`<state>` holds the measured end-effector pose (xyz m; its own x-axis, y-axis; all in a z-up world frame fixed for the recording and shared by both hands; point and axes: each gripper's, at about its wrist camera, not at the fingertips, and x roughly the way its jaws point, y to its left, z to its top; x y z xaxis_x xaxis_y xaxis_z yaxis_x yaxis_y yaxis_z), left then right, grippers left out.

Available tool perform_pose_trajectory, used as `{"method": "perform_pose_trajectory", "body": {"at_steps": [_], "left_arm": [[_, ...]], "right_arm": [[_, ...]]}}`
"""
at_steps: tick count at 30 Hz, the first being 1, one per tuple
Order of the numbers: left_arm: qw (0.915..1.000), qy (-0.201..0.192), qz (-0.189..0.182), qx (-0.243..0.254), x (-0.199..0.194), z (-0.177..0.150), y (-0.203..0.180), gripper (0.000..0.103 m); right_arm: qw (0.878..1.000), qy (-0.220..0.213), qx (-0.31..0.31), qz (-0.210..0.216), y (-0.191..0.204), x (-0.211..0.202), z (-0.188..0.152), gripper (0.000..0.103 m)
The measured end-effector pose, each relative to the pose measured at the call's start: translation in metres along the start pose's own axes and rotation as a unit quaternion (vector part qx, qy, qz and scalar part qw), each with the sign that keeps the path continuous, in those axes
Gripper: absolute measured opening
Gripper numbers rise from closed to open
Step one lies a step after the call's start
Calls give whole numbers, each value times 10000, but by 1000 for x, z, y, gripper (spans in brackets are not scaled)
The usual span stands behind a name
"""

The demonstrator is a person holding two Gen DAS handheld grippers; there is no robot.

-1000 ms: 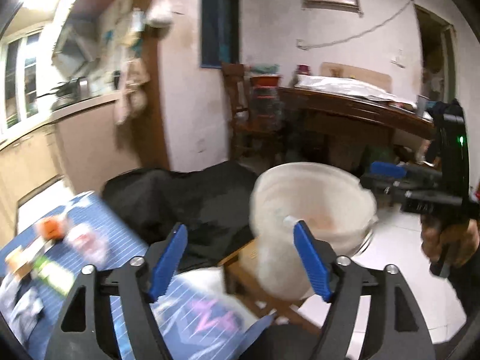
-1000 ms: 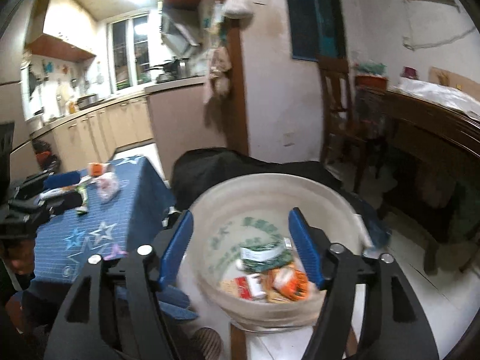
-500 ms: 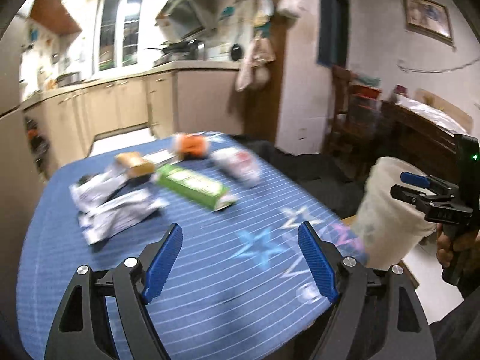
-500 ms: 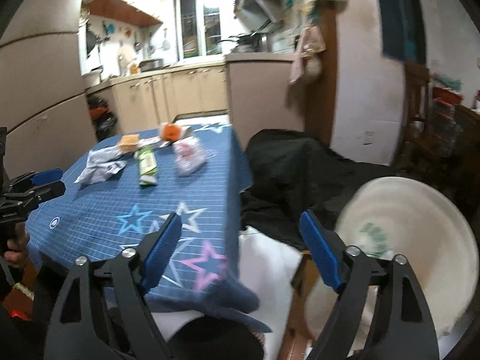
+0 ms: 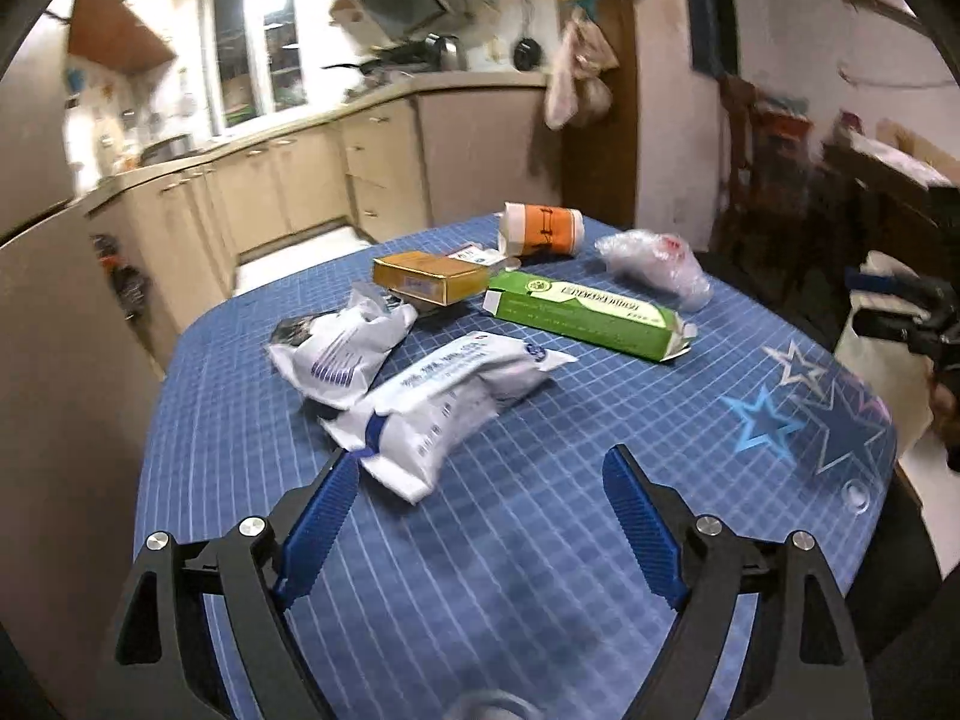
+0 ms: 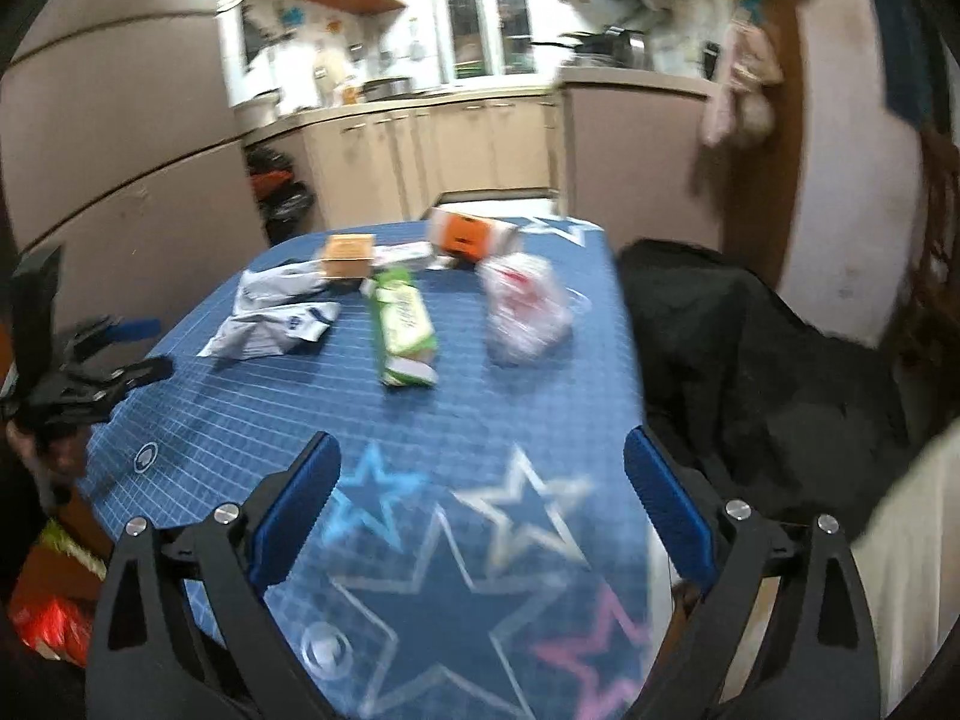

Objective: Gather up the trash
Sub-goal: 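Move both open tools back over the trash on the table, then grasp the alcohol wipes pack with left tool while right tool grasps green ointment box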

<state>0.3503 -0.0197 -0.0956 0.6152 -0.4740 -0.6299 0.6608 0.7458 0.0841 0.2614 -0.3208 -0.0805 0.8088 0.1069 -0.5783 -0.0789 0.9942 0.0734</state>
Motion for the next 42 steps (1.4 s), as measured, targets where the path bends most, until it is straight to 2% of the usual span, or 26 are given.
{"method": "perform_pose_trajectory", "body": {"at_steps": [5,10,17,19,26,29,30,32,34,38,42], "left_arm": [[9973,154,-435,570,31,18,12,84],[9922,276,-902,816,60,30,19,84],[9835,578,-1371,1028,92,36,28,84],[9823,687,-1364,1082,103,37,31,84],[9776,897,-1457,1230,125,35,35,84],[9768,937,-1392,1330,130,31,32,84],[9771,962,-1395,1290,130,31,33,83],[9805,925,-1293,1153,129,30,35,71],[9829,906,-1205,1056,125,28,36,62],[9899,937,-718,785,113,22,25,56],[9944,970,85,418,94,10,7,54]], "right_arm": [[9965,153,-699,423,27,43,32,92],[9858,463,-1385,834,46,86,54,92],[9748,1051,-1669,1045,43,139,63,92],[9696,1178,-1799,1165,46,150,63,92],[9548,1560,-2112,1395,52,185,74,74],[9502,1786,-2037,1542,47,202,76,62],[9512,1767,-1976,1576,44,202,77,55],[9535,1735,-1884,1588,39,197,78,43],[9559,1689,-1829,1558,36,188,73,41],[9634,1601,-1610,1428,34,164,57,39],[9729,1516,-1243,1223,34,134,36,37]]}}
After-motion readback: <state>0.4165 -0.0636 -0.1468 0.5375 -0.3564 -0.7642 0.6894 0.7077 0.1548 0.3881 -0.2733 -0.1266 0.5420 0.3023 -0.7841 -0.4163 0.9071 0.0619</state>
